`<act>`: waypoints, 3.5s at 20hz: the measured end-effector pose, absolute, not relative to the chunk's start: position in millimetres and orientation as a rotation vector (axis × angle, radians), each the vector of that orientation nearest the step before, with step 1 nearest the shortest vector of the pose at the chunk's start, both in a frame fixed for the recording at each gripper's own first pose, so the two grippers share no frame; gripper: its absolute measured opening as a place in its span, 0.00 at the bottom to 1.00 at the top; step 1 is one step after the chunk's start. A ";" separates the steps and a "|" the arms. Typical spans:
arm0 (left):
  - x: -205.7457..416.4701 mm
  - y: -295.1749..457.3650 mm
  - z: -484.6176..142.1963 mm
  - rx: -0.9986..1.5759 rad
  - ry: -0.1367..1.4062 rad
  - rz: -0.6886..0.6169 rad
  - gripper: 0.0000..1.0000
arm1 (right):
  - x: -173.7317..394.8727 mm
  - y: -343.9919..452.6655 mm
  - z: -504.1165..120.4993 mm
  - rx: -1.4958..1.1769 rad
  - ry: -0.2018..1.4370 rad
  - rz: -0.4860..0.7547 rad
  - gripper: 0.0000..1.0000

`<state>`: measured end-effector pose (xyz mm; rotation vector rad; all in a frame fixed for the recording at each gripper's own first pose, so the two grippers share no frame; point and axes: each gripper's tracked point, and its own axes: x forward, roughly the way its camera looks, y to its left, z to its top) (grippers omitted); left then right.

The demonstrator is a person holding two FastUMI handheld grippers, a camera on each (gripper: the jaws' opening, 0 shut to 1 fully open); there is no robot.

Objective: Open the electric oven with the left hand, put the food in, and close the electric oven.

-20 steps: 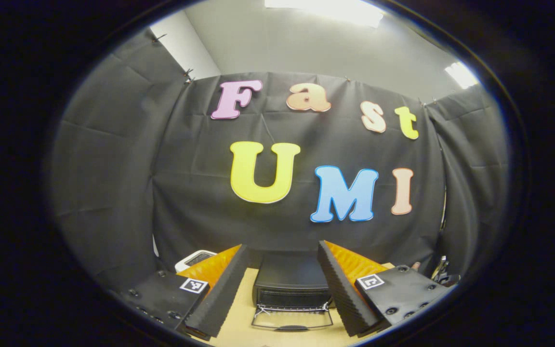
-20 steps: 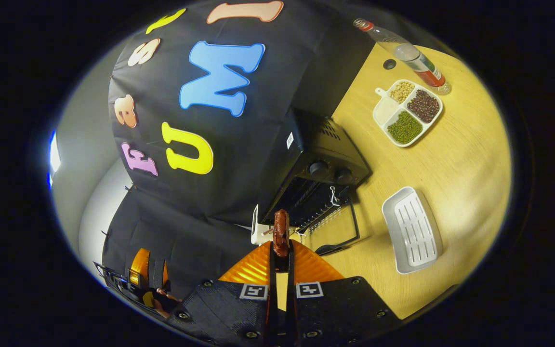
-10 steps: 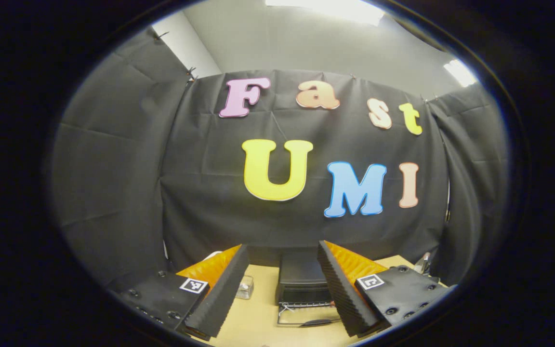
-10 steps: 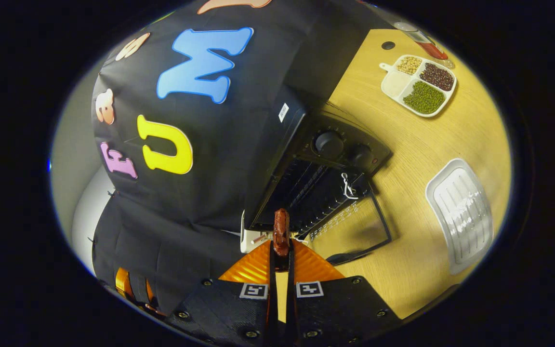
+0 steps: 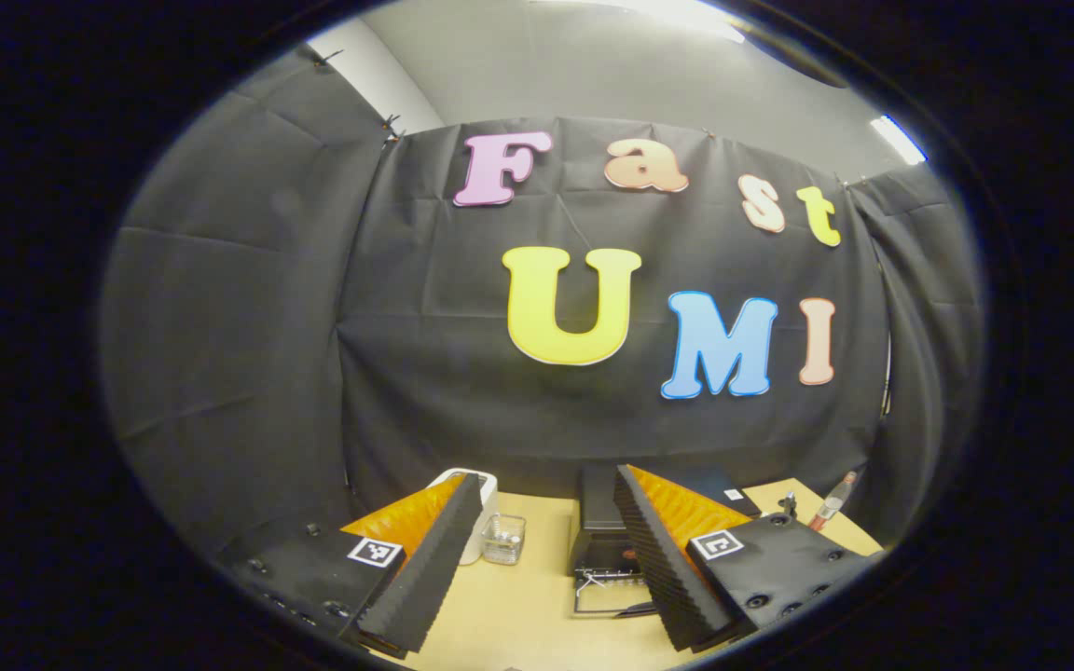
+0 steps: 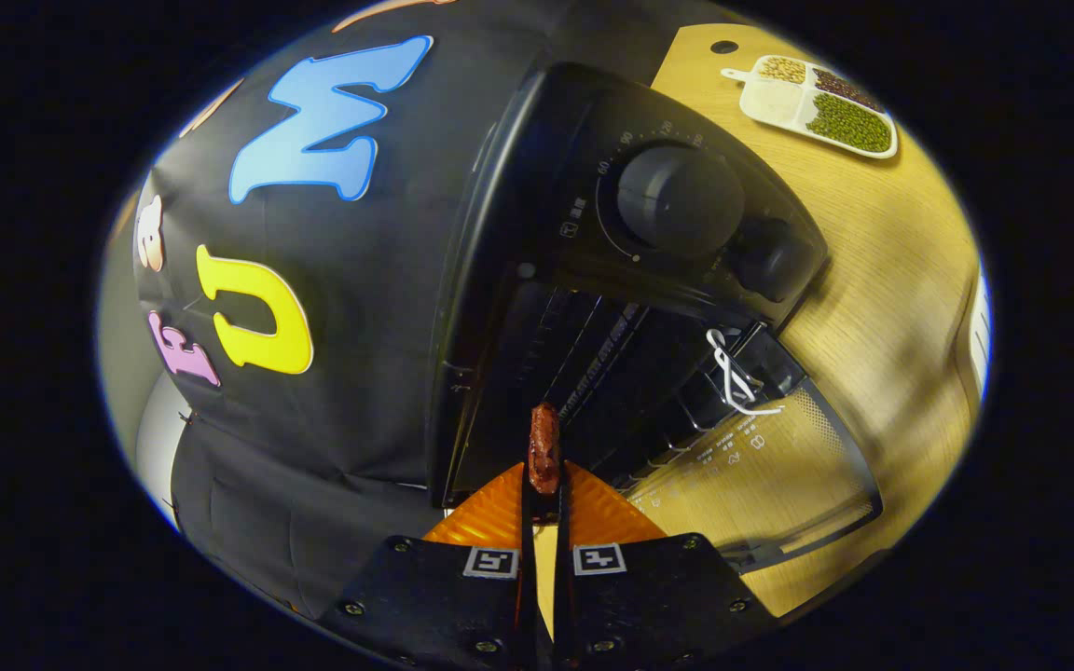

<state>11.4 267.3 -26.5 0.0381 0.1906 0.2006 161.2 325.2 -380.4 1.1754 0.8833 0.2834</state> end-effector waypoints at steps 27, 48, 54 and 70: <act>46.5 216.2 -56.6 0.033 0.255 0.086 0.97 | 135.6 273.8 -347.7 0.517 0.801 0.206 0.68; 86.6 70.8 -20.8 0.013 0.101 -0.049 1.00 | 85.4 95.1 -62.9 0.070 0.137 0.084 0.87; 86.2 56.6 -33.8 0.034 0.129 -0.055 1.00 | 80.0 82.1 -53.7 0.109 0.122 0.082 0.96; 89.6 45.0 -193.6 0.015 0.516 -0.050 0.97 | 95.0 45.2 -60.1 0.115 0.131 0.096 0.96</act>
